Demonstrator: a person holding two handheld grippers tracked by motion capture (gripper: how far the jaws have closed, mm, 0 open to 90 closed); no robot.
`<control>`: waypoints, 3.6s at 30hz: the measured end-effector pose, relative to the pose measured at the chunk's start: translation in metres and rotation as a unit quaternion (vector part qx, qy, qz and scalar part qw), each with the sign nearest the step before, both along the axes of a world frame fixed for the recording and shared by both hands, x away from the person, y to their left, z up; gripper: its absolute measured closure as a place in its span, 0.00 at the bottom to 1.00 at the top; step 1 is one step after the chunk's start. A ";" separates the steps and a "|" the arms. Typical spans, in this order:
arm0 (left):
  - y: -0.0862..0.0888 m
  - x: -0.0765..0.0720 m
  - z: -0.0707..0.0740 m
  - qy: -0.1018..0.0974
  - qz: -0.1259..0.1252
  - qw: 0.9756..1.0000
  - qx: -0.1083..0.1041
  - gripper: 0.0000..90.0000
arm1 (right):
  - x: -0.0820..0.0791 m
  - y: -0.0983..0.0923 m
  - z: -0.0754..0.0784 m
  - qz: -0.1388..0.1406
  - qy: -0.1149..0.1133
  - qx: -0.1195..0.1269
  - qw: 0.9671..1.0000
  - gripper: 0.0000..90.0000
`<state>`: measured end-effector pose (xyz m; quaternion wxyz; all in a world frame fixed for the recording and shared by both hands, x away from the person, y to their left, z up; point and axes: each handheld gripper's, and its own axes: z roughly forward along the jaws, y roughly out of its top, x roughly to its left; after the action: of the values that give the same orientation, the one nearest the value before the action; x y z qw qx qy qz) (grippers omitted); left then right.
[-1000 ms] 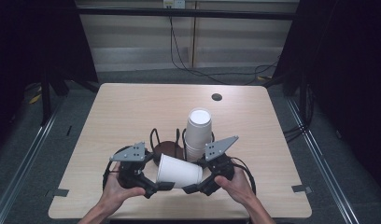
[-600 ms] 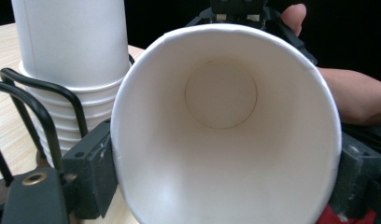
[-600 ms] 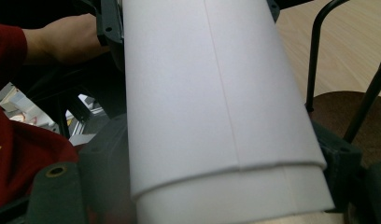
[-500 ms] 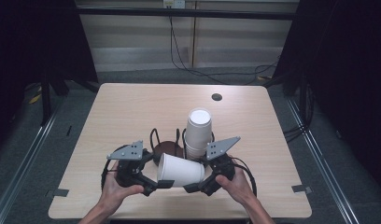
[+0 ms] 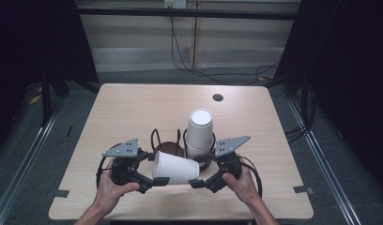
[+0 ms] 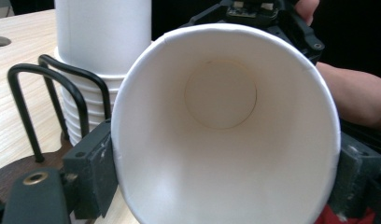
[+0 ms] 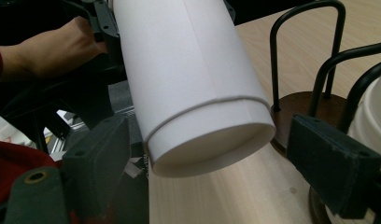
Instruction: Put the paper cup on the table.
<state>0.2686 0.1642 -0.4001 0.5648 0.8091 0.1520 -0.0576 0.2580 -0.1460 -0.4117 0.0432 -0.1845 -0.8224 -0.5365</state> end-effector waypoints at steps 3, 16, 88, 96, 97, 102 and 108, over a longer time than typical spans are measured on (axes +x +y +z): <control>0.001 0.000 0.001 -0.002 0.004 1.000 0.008 0.16 | -0.001 -0.002 0.001 -0.009 -0.005 -0.001 1.000 0.16; 0.014 -0.001 -0.002 0.013 0.021 0.998 0.055 0.16 | -0.004 -0.009 0.004 -0.078 -0.019 -0.020 0.997 0.16; 0.098 0.099 0.029 0.011 0.149 0.936 0.319 0.15 | -0.001 -0.030 -0.014 -0.136 0.004 -0.067 0.988 0.16; 0.077 0.113 0.024 0.008 0.125 0.919 0.373 0.15 | -0.001 -0.031 -0.015 -0.136 0.003 -0.067 0.988 0.16; 0.075 0.113 0.023 0.013 0.124 0.919 0.374 0.15 | -0.001 -0.031 -0.015 -0.137 0.004 -0.067 0.988 0.16; 0.064 0.122 0.018 0.017 0.110 0.905 0.410 0.15 | 0.000 -0.031 -0.018 -0.138 0.008 -0.065 0.988 0.16; 0.063 0.133 0.019 0.036 0.117 0.900 0.418 0.15 | 0.001 -0.030 -0.019 -0.135 0.009 -0.068 0.988 0.16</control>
<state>0.4017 0.2270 -0.3812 0.1715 0.9446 0.2757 0.0490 0.2586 -0.1758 -0.4308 -0.0346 -0.3010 -0.8242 -0.4784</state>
